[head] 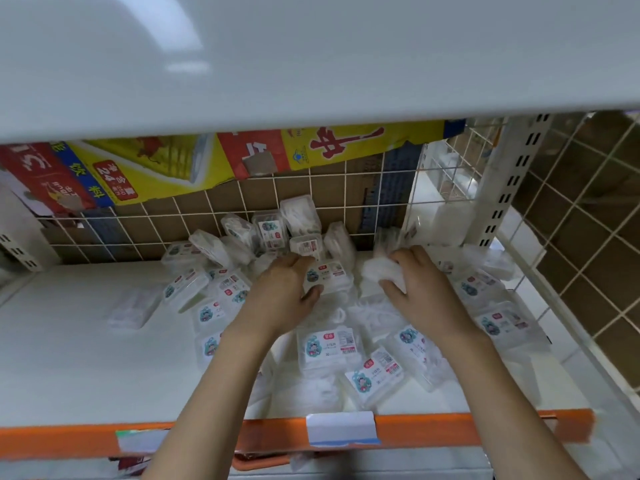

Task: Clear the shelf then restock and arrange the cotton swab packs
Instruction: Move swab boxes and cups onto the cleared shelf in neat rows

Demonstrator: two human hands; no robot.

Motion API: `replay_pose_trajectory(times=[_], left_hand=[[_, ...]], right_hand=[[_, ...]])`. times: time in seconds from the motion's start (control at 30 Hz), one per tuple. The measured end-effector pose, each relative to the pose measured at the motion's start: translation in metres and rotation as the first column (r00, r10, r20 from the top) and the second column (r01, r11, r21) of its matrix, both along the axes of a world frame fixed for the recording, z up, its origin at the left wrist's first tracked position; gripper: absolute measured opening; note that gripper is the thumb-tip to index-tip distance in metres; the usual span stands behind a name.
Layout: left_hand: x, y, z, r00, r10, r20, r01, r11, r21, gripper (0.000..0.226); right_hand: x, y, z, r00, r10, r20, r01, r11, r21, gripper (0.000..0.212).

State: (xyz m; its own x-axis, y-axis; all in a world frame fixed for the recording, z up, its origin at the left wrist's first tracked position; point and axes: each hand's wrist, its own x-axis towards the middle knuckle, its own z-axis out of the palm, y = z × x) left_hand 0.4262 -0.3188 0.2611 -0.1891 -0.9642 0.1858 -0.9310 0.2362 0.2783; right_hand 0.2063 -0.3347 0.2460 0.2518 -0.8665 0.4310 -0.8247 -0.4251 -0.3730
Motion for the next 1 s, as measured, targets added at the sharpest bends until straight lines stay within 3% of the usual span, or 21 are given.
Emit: replay_pose_trajectory(times=[0.17,0.33,0.63,0.83,1.0], left_hand=[[-0.017,-0.032,-0.005,0.975,-0.041,0.217,0.009,0.989,0.147,0.057],[-0.025,-0.048,-0.011,0.942,-0.06,0.331,-0.022,0.97,0.241,0.071],[-0.025,-0.053,-0.004,0.941,-0.064,0.334,-0.01,0.976,0.216,0.08],[-0.002,-0.02,0.003,0.988,0.033,0.153,-0.028,0.999,-0.034,0.08],[0.032,0.025,0.0,0.973,0.069,-0.22,-0.096,0.989,-0.111,0.076]], right_hand=[[-0.006,0.012,-0.003,0.999,-0.025,0.046,0.025,1.0,0.004,0.034],[-0.012,0.023,-0.014,0.99,-0.02,0.14,0.013,0.999,0.052,0.031],[-0.004,0.036,-0.028,0.975,-0.033,0.22,0.048,0.997,-0.06,0.045],[0.02,0.04,-0.02,0.942,-0.011,0.336,0.071,0.983,-0.167,0.056],[0.05,0.049,-0.011,0.928,0.053,0.368,0.029,0.976,-0.216,0.061]])
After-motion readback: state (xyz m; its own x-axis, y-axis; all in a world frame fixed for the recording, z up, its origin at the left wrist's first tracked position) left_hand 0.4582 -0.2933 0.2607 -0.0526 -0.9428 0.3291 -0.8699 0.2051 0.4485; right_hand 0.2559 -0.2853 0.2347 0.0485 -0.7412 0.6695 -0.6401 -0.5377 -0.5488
